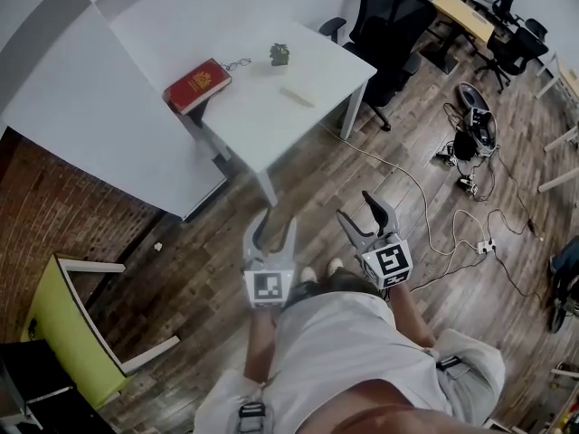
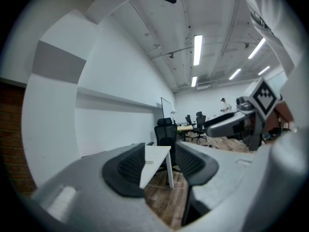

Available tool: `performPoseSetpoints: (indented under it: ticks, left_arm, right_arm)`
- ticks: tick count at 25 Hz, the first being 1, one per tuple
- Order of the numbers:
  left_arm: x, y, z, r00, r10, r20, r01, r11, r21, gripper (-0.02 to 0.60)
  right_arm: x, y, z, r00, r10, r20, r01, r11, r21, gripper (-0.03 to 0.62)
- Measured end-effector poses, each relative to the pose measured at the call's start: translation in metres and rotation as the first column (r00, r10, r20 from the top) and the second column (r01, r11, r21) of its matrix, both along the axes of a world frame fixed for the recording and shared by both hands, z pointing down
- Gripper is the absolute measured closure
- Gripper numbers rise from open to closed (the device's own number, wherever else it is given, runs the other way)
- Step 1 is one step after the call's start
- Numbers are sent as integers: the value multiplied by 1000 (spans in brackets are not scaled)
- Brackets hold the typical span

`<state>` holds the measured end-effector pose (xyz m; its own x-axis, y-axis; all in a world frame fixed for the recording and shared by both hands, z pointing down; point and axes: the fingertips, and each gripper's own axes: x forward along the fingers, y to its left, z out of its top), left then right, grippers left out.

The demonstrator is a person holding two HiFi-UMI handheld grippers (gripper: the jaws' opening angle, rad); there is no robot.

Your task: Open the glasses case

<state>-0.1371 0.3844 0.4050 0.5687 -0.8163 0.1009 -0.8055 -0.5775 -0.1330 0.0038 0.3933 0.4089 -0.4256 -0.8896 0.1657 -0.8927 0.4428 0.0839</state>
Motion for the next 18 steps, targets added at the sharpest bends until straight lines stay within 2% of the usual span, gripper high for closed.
performPoseSetpoints:
  ticks: [18]
  left_arm:
    - [9,-82,8,1000,-22,5,22,1000,-18,385]
  right_arm:
    - [10,-86,7,1000,-16,6,16,1000,-7,319]
